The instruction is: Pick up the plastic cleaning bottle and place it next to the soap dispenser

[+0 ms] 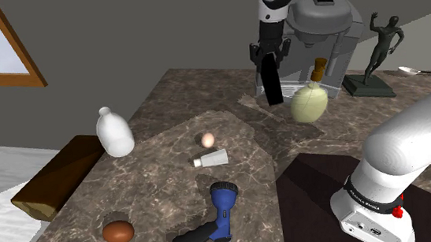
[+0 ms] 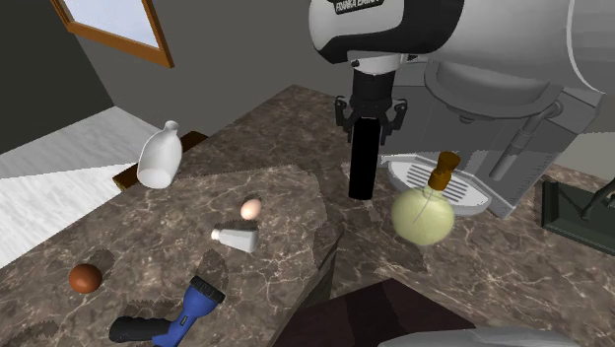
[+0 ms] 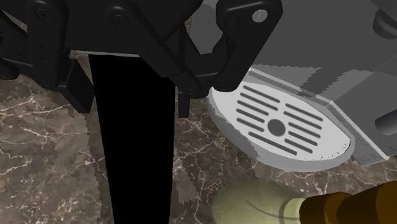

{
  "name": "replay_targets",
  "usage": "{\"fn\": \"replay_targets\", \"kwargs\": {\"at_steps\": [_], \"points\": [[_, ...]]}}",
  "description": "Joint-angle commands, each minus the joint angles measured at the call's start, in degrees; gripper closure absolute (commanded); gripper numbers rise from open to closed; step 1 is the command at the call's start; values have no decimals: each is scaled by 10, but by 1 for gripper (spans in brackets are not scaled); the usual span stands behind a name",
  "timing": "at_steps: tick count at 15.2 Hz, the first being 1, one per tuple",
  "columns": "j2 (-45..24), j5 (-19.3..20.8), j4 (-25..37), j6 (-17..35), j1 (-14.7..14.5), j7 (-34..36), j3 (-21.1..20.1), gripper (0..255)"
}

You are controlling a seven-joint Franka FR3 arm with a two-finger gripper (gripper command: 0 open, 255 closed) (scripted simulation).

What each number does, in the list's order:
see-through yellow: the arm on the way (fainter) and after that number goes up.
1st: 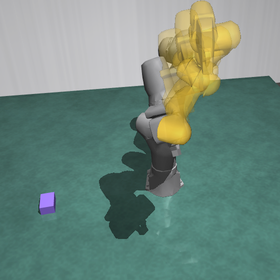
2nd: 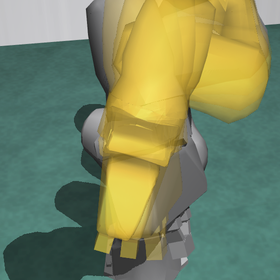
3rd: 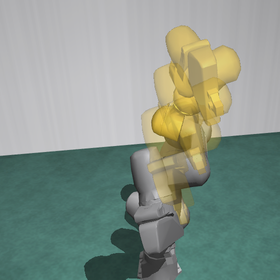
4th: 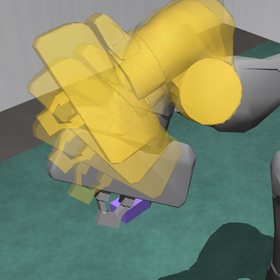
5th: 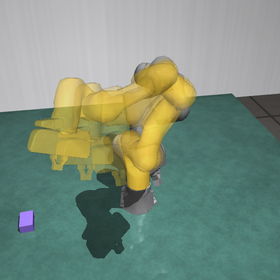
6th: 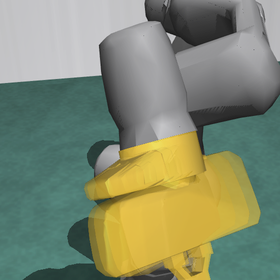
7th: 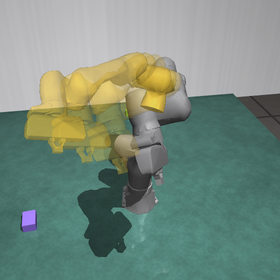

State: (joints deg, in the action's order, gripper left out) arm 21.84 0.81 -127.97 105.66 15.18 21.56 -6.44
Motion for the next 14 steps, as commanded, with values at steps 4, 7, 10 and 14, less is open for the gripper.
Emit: {"fn": "replay_targets", "kwargs": {"at_steps": [4,7,10,14], "points": [[-4,0,-33,38,0,2,-1,255],[-9,1,-52,61,0,3,-2,255],[-14,1,-71,86,0,5,-3,255],[-24,2,-94,118,0,7,-4,255]]}}
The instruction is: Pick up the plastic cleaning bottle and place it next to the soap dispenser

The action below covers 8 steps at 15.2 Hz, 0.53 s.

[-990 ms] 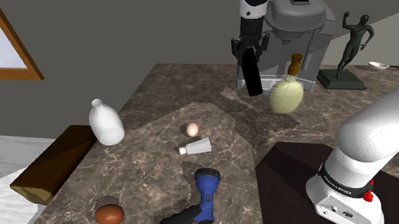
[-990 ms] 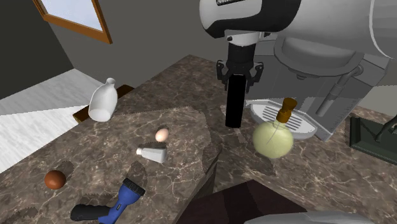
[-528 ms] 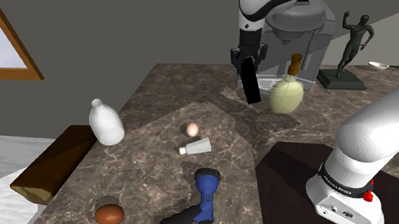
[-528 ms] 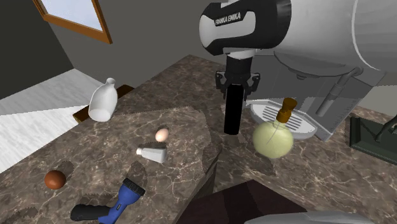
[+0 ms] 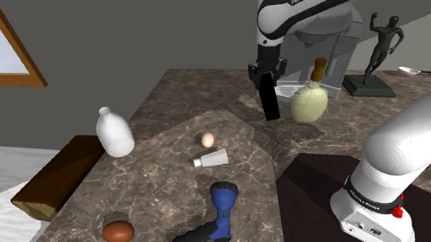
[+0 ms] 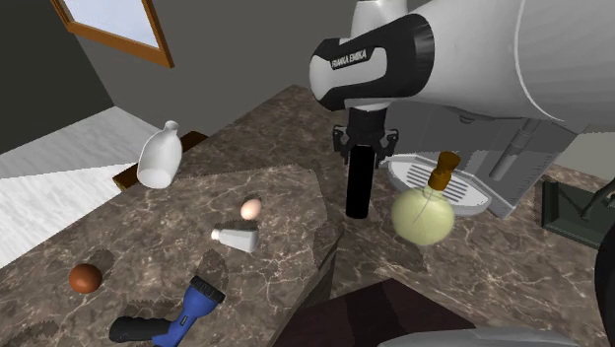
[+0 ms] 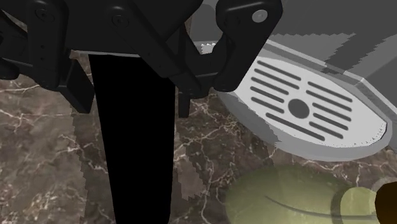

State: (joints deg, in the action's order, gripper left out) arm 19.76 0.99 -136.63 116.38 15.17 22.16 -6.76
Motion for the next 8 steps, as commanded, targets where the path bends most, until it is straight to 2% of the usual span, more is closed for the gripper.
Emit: {"fn": "replay_targets", "kwargs": {"at_steps": [1,8], "points": [[-6,1,-12,19,0,2,-1,255],[-30,4,-47,77,1,7,-3,255]]}}
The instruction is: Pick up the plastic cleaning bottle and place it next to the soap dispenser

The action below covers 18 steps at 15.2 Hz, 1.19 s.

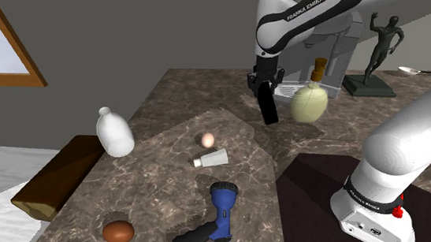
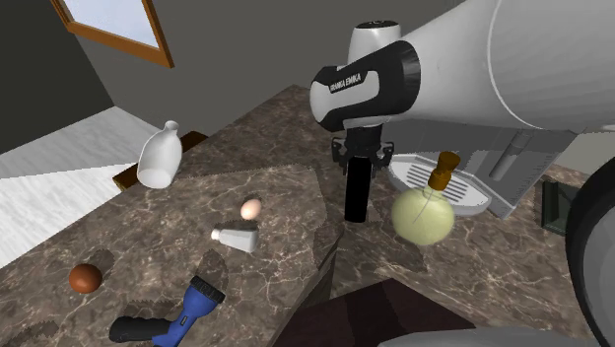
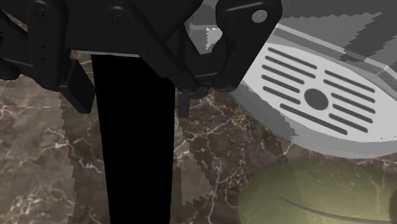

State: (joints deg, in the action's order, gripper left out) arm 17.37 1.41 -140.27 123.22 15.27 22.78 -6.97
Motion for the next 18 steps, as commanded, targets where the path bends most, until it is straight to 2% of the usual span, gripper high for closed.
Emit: {"fn": "replay_targets", "kwargs": {"at_steps": [1,11,18], "points": [[-10,0,-15,17,0,1,-1,255],[-62,10,-55,108,2,12,-4,255],[-62,10,-55,108,2,12,-4,255]]}}
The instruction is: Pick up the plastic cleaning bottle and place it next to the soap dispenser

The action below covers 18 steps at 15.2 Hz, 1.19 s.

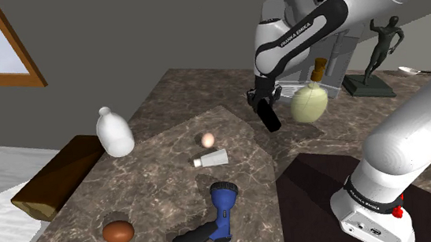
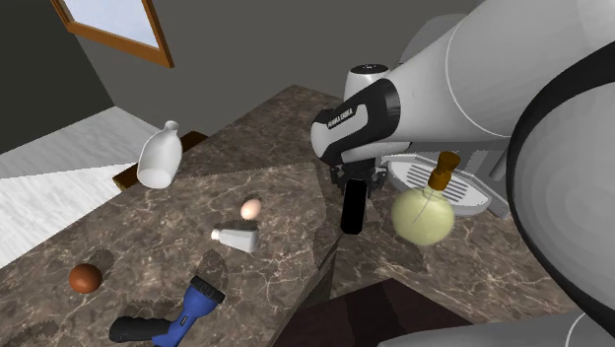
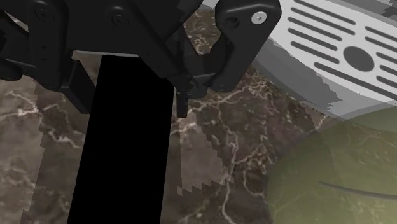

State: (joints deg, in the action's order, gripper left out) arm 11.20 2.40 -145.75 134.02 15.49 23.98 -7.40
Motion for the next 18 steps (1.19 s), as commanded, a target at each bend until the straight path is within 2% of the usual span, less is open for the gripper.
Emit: {"fn": "replay_targets", "kwargs": {"at_steps": [1,2,7,11,18], "points": [[0,0,0,0,0,0,0,255],[0,0,0,0,0,0,0,0],[0,0,0,0,0,0,0,0],[46,-9,36,-82,-4,-7,1,0],[46,-9,36,-82,-4,-7,1,0]]}}
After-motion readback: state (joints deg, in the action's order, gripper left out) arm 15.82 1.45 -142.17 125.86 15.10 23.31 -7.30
